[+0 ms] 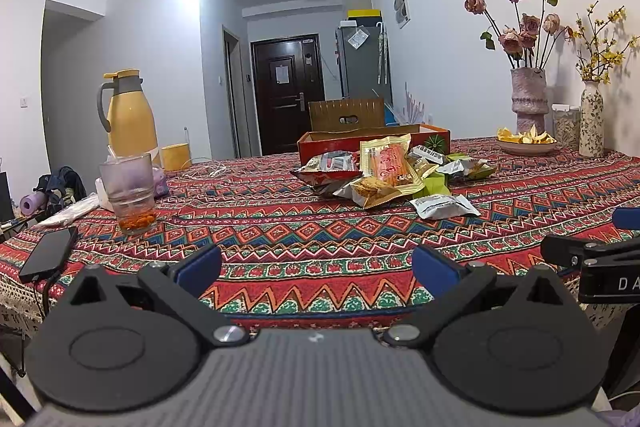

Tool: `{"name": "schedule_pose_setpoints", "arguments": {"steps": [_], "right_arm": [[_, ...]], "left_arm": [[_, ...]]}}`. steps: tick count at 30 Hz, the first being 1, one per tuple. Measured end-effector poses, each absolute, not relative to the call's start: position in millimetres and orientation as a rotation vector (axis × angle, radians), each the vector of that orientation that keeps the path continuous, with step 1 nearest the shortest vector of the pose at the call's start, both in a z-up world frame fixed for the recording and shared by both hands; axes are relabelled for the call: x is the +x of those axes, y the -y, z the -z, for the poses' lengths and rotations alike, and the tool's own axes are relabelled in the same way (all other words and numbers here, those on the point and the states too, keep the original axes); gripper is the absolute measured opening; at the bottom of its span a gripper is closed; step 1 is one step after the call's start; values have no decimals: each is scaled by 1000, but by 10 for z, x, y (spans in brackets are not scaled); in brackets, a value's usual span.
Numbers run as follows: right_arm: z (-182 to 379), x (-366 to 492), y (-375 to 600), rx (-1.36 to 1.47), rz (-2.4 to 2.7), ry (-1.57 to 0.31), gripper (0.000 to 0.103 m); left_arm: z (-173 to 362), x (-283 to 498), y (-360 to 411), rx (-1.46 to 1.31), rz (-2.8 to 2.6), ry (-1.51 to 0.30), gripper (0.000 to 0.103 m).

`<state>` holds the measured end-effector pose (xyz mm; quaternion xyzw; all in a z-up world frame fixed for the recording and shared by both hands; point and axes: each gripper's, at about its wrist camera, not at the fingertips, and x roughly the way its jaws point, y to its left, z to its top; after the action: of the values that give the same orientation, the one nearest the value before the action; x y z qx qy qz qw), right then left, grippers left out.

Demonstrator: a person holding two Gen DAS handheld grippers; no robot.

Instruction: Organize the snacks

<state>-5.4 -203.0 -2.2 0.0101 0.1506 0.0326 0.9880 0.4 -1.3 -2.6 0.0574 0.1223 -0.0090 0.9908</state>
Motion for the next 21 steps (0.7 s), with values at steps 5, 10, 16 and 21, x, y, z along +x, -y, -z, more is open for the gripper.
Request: {"name": "schedule_pose_setpoints", "arguments": {"steps": [5, 10, 16, 21], "right_arm": [[28, -54, 2037, 19, -65, -304, 103], [30, -53, 2036, 18, -65, -305, 103], [29, -55, 2033, 16, -63, -306, 103], [29, -56, 2034, 17, -64, -306, 103]], "left_arm": [[26, 5, 12, 115, 18, -246, 103], [26, 2, 11, 115, 18, -245, 103], [27, 0, 10, 116, 17, -244, 103], [22, -7, 12, 119, 19, -243, 103]]}}
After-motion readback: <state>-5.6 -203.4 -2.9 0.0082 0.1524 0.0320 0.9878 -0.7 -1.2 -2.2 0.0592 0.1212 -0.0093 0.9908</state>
